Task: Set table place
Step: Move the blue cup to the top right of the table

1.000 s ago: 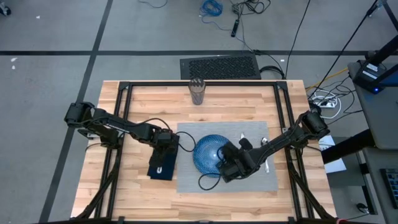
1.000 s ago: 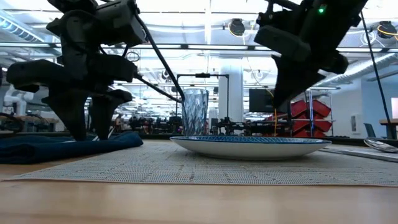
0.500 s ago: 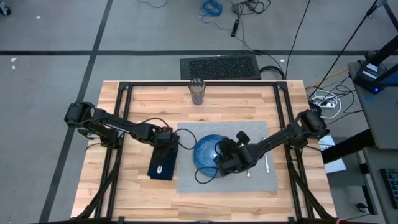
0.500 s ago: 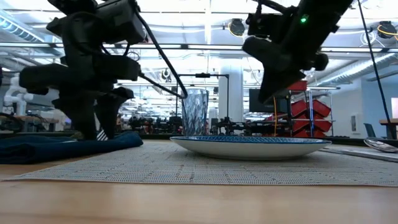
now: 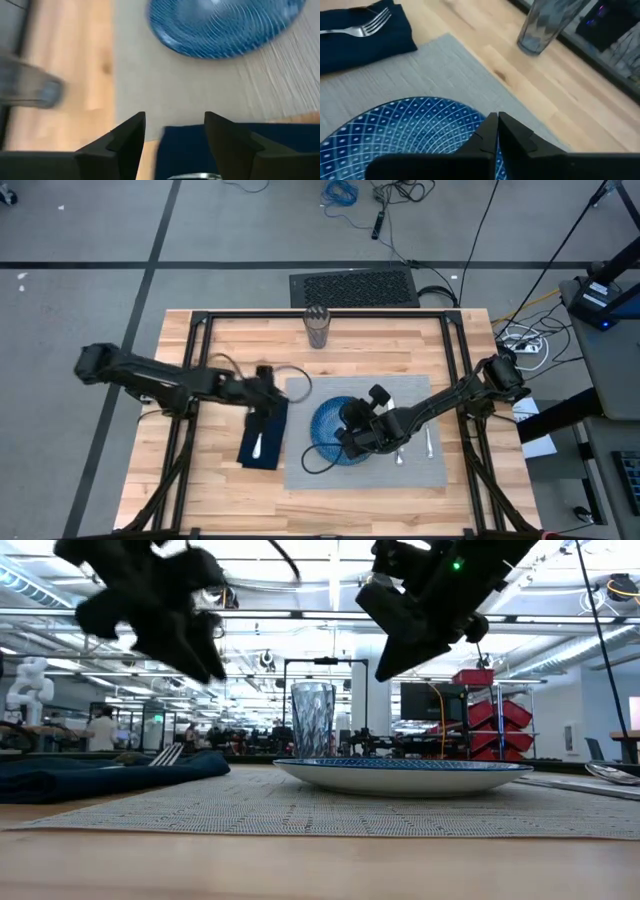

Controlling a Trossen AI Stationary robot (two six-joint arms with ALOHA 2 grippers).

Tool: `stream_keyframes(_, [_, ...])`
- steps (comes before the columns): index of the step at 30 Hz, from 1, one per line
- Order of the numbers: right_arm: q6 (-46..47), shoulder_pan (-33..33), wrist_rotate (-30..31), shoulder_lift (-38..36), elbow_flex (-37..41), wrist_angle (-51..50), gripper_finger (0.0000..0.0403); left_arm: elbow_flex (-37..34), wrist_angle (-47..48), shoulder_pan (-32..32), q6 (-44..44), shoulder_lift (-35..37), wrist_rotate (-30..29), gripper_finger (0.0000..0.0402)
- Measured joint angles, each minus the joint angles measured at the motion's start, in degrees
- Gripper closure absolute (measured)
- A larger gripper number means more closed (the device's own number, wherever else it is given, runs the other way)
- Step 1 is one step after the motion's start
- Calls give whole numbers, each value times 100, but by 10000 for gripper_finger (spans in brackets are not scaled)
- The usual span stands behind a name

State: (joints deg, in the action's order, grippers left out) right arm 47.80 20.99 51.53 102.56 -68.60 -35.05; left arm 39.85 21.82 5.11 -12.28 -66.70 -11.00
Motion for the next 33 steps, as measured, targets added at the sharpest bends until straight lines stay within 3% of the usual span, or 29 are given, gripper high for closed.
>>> stream_keyframes(6, [-231,-82,358,-15,0,-264,403,-471,85,-383,-62,1767,-383,213])
stream_keyframes(14, [-793,-803,243,-360,4,-713,403,-589,34,-891,195,2942,-518,213])
stream_keyframes(22, [-3309,-2154,-1895,-1166,2,-218,403,-589,379,-1127,440,2885,-341,213])
stream_keyframes(29, [-5678,-3342,-4847,-1495,-42,613,390,-589,910,-1229,447,2322,22,213])
stream_keyframes(33, [-6652,-3883,-5188,-1445,-251,341,352,-589,1089,-1285,580,1999,23,213])
